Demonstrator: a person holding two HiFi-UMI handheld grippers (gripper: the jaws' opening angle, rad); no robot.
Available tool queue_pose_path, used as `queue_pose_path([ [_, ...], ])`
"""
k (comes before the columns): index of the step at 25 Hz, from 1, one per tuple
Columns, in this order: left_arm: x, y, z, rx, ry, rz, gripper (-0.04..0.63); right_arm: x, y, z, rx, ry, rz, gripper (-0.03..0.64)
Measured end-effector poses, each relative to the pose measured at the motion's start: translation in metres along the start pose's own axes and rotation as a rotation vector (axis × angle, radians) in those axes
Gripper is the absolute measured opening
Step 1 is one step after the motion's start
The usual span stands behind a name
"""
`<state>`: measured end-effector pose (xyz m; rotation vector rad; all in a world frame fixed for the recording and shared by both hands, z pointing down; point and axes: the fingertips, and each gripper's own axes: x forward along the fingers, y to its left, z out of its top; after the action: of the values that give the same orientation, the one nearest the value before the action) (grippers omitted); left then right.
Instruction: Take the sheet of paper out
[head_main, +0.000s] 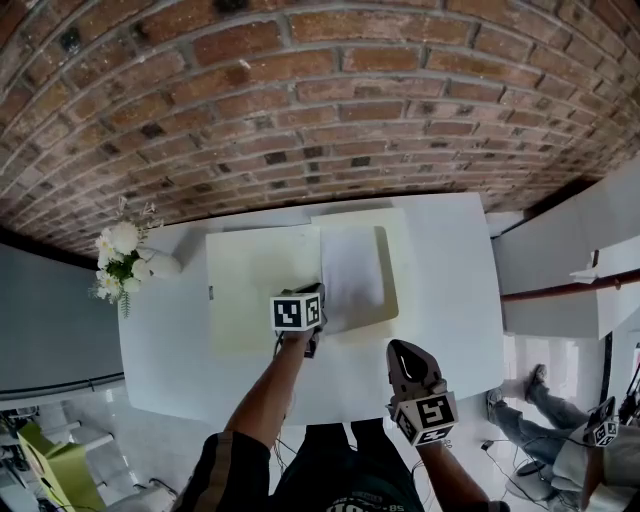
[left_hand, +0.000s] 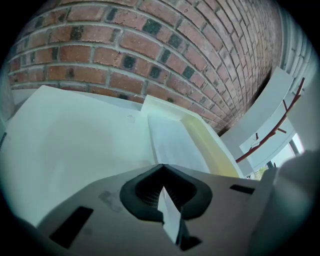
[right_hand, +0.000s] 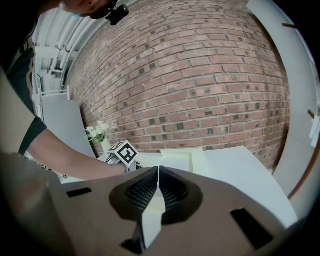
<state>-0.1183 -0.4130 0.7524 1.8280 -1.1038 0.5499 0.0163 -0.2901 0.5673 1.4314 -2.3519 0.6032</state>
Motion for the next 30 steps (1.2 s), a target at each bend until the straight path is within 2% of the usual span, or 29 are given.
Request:
queue_pose_path([
  [4,-0.007,0.005,0.001,-0.003,-0.009,0.002,0.009,0.002,0.007,0.002,-0.009,-0.002,0.015,0.071],
  [8,0.0,0.001,-0.003,-0.029,0.015,-0.055,0.011,0.002,0.011,0.001,-0.014,0.001,0.022,0.07],
  [13,0.012,-0.008,-0.008,-0.02,0.048,-0.066,0.047,0.0,0.005,-0.003,-0.017,0.006,0.009,0.071],
  [18,0.018,-0.004,-0.01,0.011,0.071,0.005,0.074,-0.001,-0.001,-0.002,-0.012,0.006,-0.005,0.07],
  [25,0.02,0.001,-0.011,0.13,0.099,0.14,0.032,-0.004,-0.003,-0.007,-0.002,0.021,-0.011,0.069],
  [30,0.019,0.001,-0.01,0.149,0.069,0.153,0.011,-0.004,-0.004,-0.007,0.001,0.02,-0.013,0.069],
])
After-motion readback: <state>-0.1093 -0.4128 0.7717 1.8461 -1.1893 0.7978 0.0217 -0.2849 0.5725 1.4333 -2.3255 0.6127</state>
